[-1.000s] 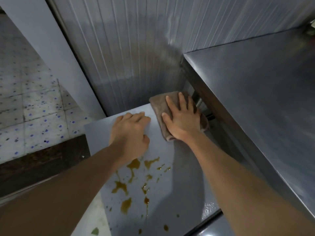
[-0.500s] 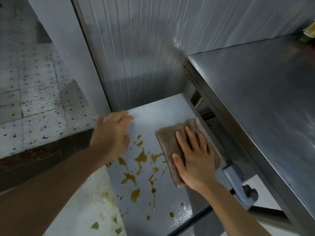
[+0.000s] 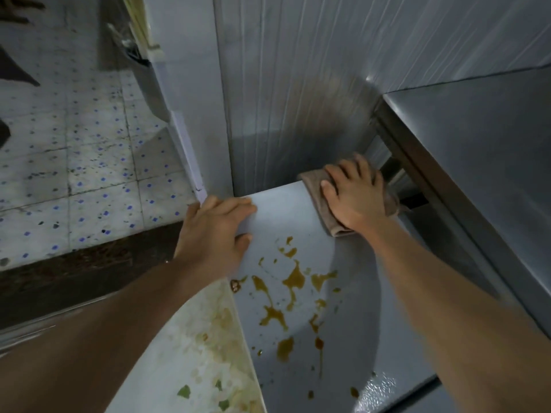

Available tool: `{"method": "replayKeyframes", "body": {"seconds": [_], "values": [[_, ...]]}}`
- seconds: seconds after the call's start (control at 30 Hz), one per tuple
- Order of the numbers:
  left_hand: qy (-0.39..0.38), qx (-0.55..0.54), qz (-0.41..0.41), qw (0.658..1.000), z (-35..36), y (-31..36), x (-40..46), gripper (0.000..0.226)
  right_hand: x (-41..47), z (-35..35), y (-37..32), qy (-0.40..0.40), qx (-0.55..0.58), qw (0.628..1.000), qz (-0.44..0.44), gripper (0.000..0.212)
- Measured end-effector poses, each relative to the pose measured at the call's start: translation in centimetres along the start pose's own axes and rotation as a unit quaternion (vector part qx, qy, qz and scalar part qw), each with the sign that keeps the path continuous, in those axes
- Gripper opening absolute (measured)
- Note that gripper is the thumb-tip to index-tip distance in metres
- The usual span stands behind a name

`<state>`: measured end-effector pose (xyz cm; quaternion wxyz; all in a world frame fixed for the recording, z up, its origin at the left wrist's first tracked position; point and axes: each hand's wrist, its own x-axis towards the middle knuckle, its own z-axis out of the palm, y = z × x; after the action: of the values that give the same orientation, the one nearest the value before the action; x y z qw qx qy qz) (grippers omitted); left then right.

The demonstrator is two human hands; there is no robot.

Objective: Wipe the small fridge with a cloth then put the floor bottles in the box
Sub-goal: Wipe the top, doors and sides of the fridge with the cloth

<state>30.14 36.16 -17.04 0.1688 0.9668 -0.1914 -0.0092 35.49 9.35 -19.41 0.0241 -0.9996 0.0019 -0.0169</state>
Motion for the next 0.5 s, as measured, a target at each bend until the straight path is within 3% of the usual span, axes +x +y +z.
{"method": "replayKeyframes", "body": {"seconds": [0.13,0.23,0.33,0.5], "values": [[-0.022,-0.073,-0.033,0.997,-0.9,-0.3,-0.4,0.056,-2.4,-0.2,-6.0,-0.016,0.021,0.999,-0.034,0.049],[0.029,-0.15,-0.091,0.984,-2.0,-1.4,-2.1,0.046,-3.9,-0.1,-10.8,-0.025,0.023,0.998,-0.059,0.05],[0.055,-0.154,-0.14,0.977,-3.0,-2.7,-3.6,0.043,-5.7,0.4,-15.2,-0.03,0.031,0.994,-0.099,0.058],[0.028,-0.141,-0.136,0.98,-4.0,-2.7,-4.6,0.044,-7.8,0.4,-17.4,-0.062,0.009,0.99,-0.126,0.071]]}}
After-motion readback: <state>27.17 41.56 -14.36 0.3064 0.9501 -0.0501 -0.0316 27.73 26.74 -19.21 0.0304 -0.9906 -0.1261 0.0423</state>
